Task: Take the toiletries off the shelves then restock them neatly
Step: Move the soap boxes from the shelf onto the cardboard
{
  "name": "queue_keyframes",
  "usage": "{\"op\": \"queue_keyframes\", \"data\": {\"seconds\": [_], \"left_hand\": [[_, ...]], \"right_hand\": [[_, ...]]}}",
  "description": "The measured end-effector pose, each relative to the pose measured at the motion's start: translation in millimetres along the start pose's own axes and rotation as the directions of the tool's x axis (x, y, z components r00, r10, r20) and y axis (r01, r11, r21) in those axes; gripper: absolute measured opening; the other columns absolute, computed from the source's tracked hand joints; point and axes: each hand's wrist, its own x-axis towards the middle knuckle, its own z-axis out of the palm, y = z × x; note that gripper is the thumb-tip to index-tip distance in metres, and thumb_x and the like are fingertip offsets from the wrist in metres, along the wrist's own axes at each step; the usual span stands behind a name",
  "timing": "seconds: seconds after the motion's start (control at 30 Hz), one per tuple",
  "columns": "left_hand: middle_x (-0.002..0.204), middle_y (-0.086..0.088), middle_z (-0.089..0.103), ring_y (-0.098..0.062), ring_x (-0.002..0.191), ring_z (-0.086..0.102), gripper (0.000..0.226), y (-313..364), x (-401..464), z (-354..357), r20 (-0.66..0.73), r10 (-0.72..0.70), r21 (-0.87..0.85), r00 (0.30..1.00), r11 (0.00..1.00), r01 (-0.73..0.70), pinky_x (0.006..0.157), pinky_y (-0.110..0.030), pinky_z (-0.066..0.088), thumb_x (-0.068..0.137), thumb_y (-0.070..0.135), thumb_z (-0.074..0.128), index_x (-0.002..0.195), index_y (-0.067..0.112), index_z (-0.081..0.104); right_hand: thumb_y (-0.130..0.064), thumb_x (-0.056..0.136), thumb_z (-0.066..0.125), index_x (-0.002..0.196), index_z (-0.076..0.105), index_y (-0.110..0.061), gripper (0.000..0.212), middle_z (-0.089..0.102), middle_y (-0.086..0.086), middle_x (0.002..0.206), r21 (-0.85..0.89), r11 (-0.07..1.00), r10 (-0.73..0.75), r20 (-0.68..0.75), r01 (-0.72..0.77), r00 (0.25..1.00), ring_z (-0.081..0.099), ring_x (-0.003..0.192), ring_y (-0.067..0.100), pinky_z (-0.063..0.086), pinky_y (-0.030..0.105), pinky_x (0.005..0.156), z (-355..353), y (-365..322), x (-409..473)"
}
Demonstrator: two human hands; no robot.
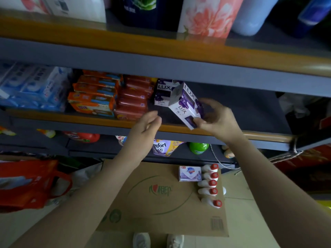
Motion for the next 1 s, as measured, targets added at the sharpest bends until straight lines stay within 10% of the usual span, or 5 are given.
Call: {"op": "queue_keyframes", "data": {"seconds": [0.17,0.43,0.67,0.83,1.0], "left_hand": [[0.102,-0.004,0.066,-0.017,0.095,0.063,0.031,32.4,-26.9,20.2,0.145,-0.241,-0.515,0.960,0.810,0.281,0.078,-0.031,0.056,0.096,0.038,0.039,0.108,0.017,0.059],[0.090,-0.006,0.070,-0.017,0.075,0.068,0.040,26.5,-48.9,25.7,0.202,-0.458,-0.425,0.866,0.756,0.498,0.063,-0.027,0.057,0.071,0.033,0.069,0.102,0.009,0.061],[0.089,-0.007,0.070,-0.017,0.071,0.067,0.036,-5.4,-74.6,59.1,0.478,-0.421,-0.674,0.771,0.386,0.629,0.055,-0.024,0.054,0.076,0.035,0.060,0.101,0.009,0.062],[0.099,-0.002,0.071,-0.019,0.098,0.064,0.025,-11.9,-82.5,67.4,0.380,-0.252,-0.583,0.890,0.682,0.442,0.078,-0.027,0.052,0.080,0.020,0.059,0.104,0.016,0.057],[0.111,0.015,0.060,-0.008,0.107,0.055,0.045,-9.6,-83.0,54.3,0.161,0.194,0.150,0.968,0.964,-0.218,0.096,-0.031,0.045,0.079,0.006,0.070,0.106,0.038,0.051]], "right_hand": [[-0.013,0.073,0.062,0.110,0.056,-0.024,0.039,0.067,0.012,0.103,0.343,0.934,0.001,0.273,-0.099,0.962,0.061,0.084,0.011,0.053,0.029,0.077,-2.9,-8.3,-36.2],[-0.035,0.073,0.076,0.134,0.044,-0.019,0.071,0.051,-0.005,0.119,-0.114,0.983,-0.108,0.274,0.144,0.955,0.053,0.100,-0.001,0.042,0.007,0.081,-15.1,-17.6,-65.1],[-0.032,0.095,0.049,0.112,0.057,-0.017,0.024,0.067,0.006,0.101,0.260,0.922,0.192,0.332,-0.286,0.923,0.061,0.083,0.022,0.051,0.027,0.067,-35.2,-24.9,-92.5],[-0.025,0.091,0.056,0.101,0.055,-0.026,0.010,0.068,0.007,0.102,0.222,0.914,0.235,0.396,-0.341,0.888,0.065,0.091,0.025,0.054,0.028,0.074,-51.6,-20.2,-100.7],[-0.010,0.080,0.070,0.107,0.053,-0.023,0.035,0.058,-0.020,0.105,-0.103,0.983,-0.120,0.274,0.153,0.954,0.057,0.099,-0.002,0.048,0.013,0.083,-56.7,3.5,-117.0]]}}
